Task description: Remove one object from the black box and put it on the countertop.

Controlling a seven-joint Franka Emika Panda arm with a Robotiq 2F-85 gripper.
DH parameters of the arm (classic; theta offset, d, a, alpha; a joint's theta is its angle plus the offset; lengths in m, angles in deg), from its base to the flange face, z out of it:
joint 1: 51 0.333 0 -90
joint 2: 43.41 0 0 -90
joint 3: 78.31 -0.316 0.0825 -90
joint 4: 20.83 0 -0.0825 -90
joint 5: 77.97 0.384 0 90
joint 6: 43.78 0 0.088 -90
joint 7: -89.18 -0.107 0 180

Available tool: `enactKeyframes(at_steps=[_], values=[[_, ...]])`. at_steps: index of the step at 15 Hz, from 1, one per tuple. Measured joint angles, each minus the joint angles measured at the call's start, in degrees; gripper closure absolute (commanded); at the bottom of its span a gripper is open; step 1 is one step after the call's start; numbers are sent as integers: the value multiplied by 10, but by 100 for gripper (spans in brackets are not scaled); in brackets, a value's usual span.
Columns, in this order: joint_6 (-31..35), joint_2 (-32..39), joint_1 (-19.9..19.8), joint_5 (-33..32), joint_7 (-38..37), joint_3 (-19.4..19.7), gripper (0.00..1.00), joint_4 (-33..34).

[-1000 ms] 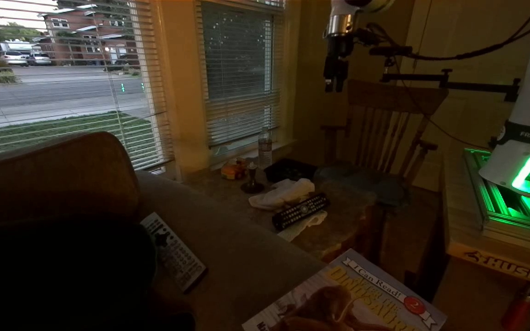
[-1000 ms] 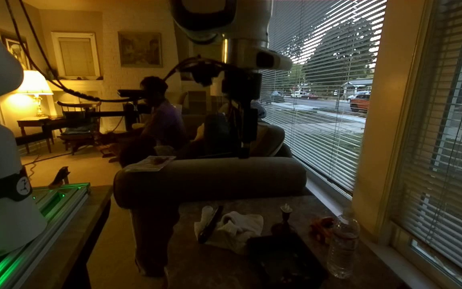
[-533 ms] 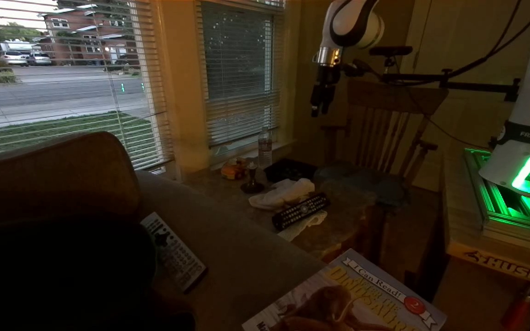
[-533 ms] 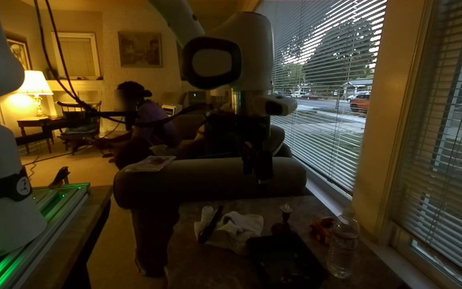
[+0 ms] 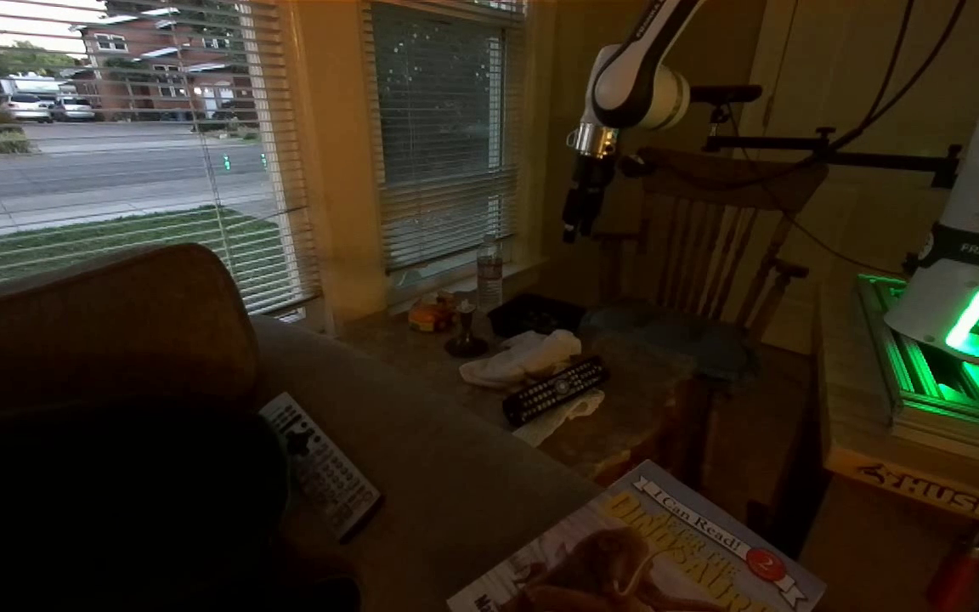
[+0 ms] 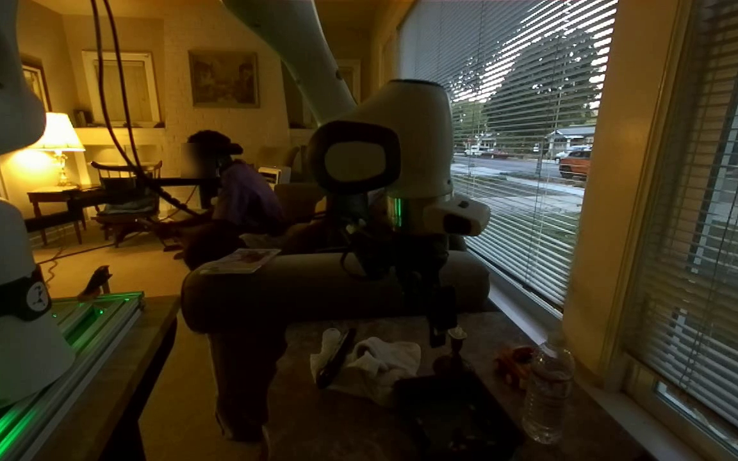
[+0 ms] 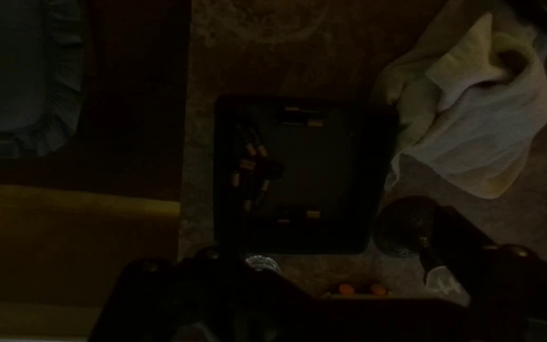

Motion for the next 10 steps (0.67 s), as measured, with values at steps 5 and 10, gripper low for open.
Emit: enactKeyframes(at_steps=[5,10], values=[[0,0,0,0,0,-1,0,2],[43,30,-2,0,-6,-11,0,4]])
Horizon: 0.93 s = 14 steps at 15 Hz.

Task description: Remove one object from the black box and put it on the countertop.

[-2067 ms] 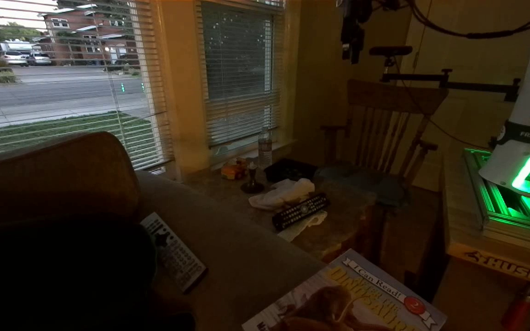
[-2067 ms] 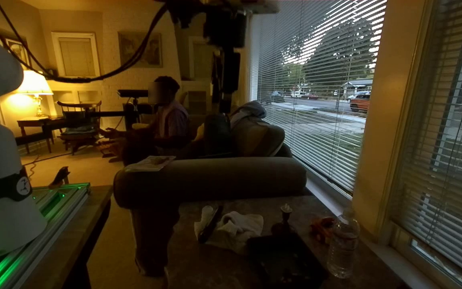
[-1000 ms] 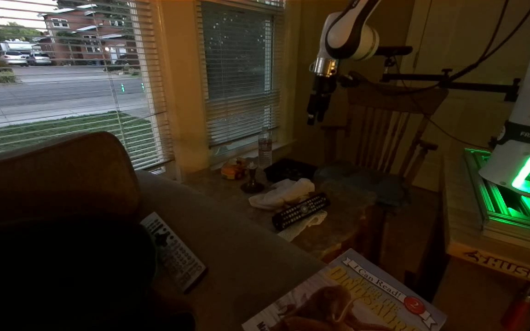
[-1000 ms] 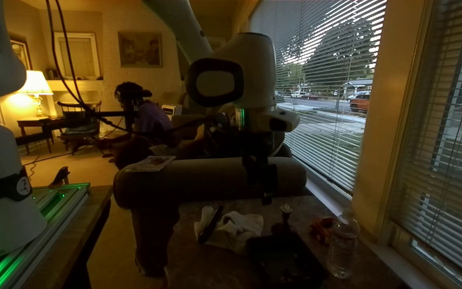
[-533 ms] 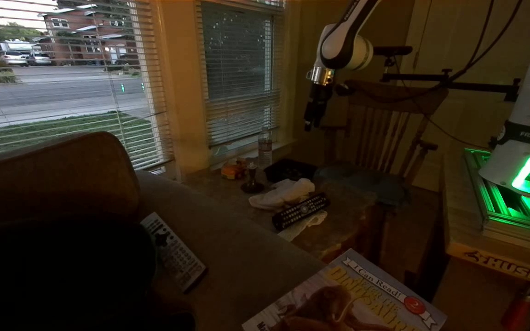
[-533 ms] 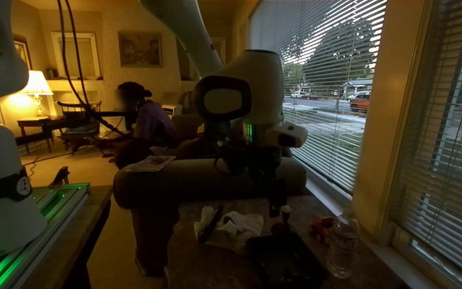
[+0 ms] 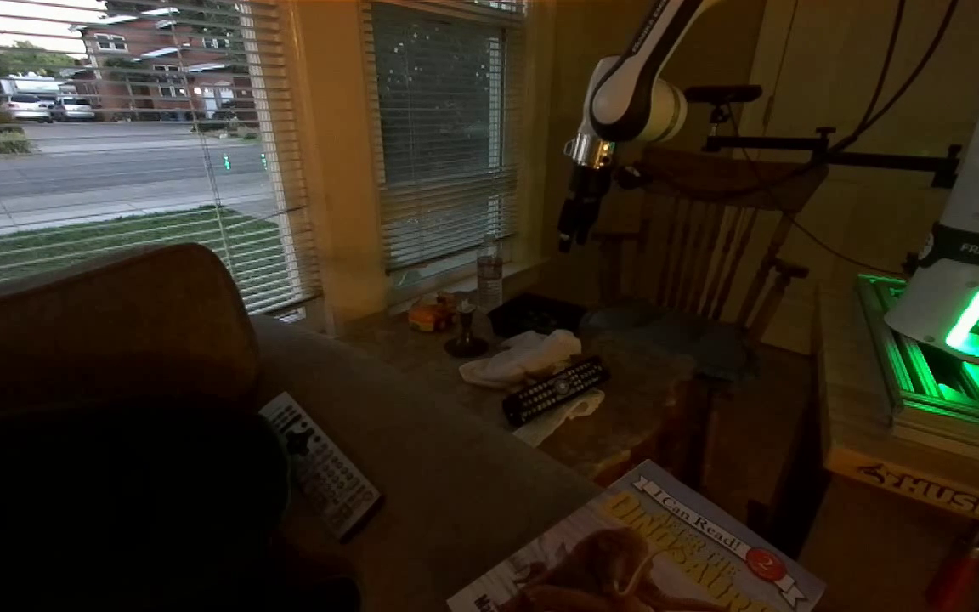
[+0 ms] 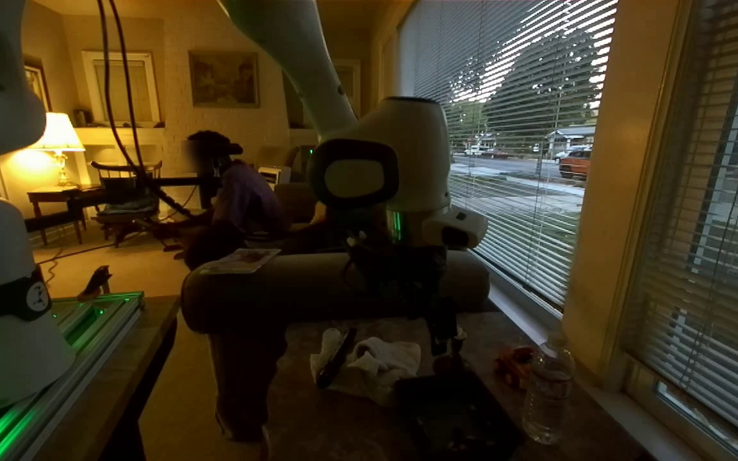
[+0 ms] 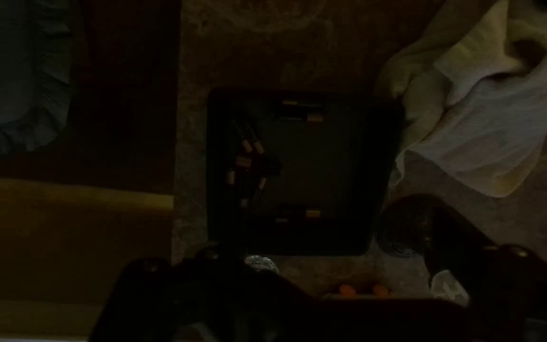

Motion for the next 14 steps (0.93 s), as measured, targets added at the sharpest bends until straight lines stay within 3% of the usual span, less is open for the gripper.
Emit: enactKeyframes(at_steps=[7,14], values=[[69,85,2,-11,-23,-10,0,38],[95,179,3,-31,-53,1,0,120]])
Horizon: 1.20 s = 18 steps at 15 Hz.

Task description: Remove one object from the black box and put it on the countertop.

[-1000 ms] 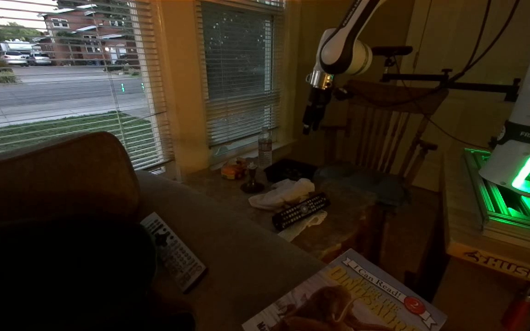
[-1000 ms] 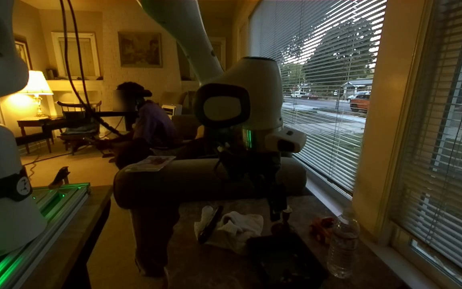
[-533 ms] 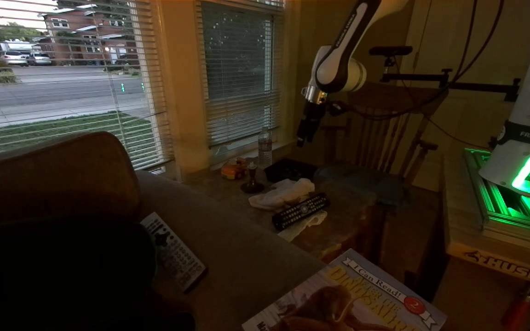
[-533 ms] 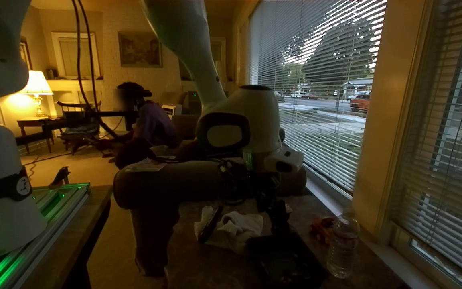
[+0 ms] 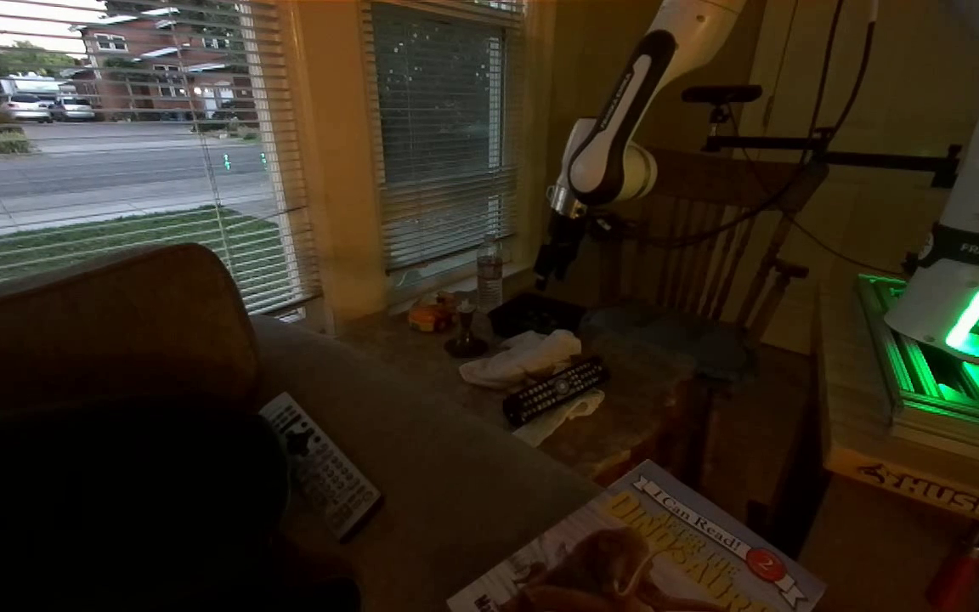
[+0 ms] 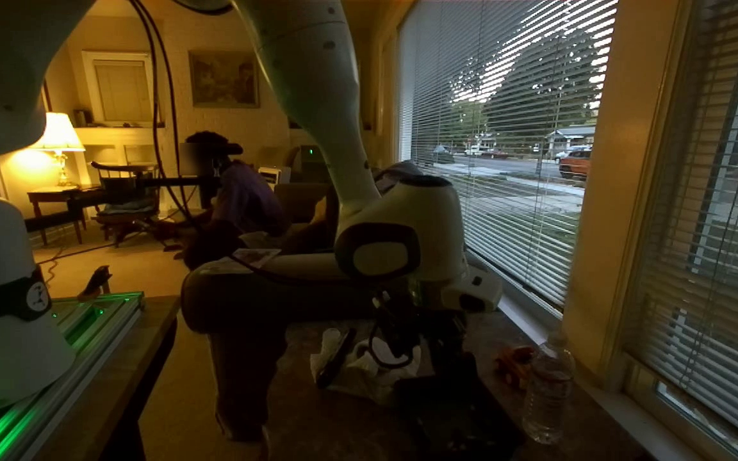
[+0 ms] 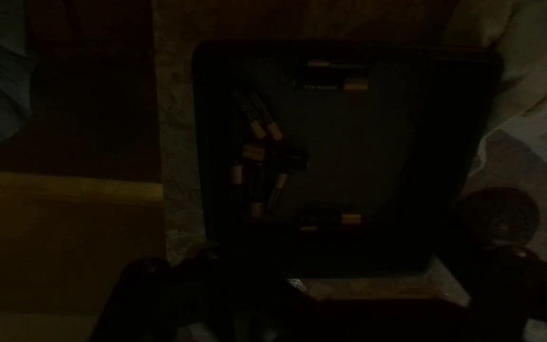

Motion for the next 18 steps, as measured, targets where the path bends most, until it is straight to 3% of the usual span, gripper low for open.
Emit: enactKeyframes(at_steps=[18], values=[[9,142,13,-17,-18,-3,0,157]])
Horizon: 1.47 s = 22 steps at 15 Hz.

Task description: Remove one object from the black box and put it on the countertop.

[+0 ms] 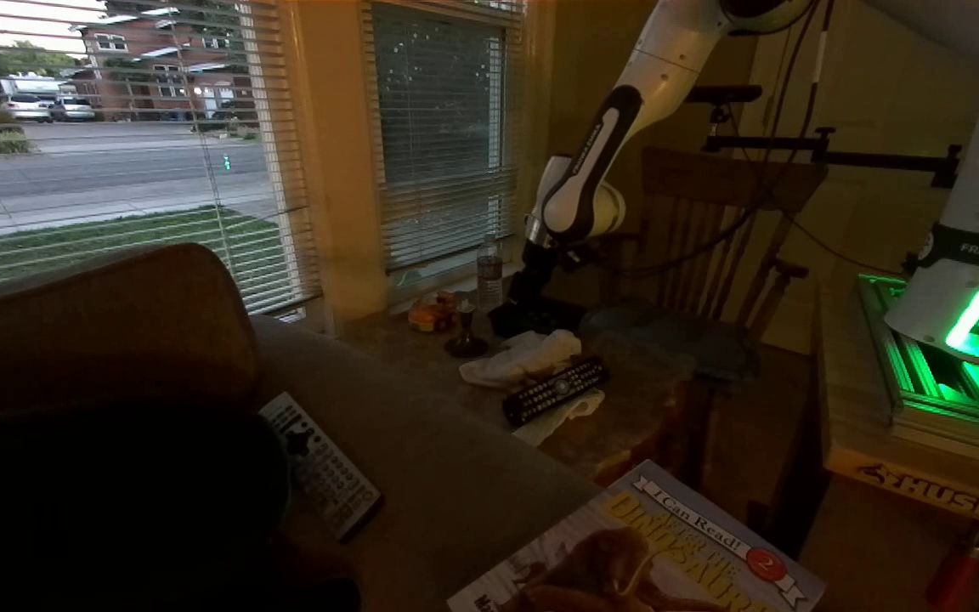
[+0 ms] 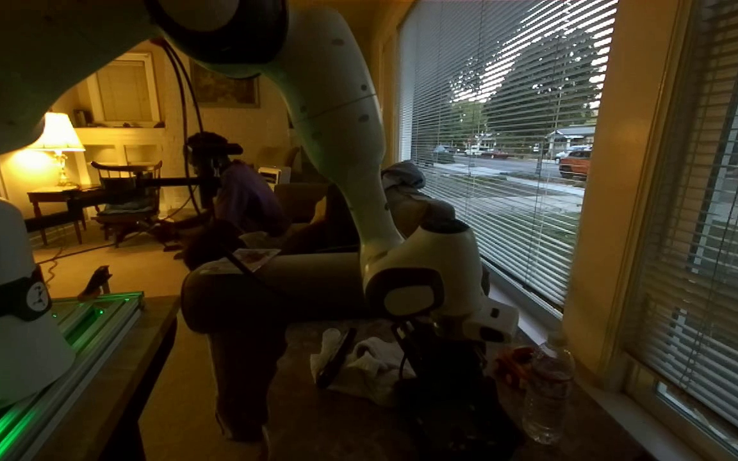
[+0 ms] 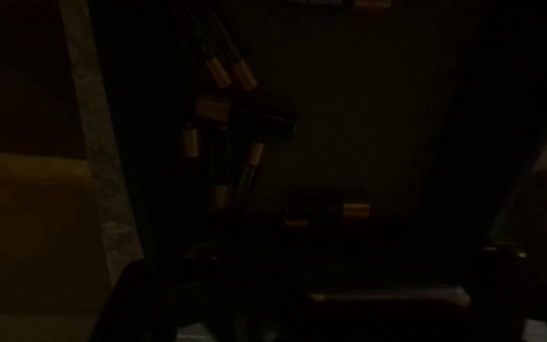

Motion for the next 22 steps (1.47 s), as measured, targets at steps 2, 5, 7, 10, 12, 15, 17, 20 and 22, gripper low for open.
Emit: enactKeyframes(at_steps=[2,5,7,10,12,15,17,20,22], values=[[2,12,3,0,-3,1,0,13],[2,30,4,0,-8,3,0,32],[2,41,4,0,-9,4,0,44],[3,54,4,0,-10,5,5,59],[3,61,4,0,-10,5,10,67],[3,69,4,0,-10,5,26,77],[3,70,4,-1,-10,5,44,80],[3,70,5,-4,-10,5,48,83],[3,71,6,-5,-10,5,39,86]])
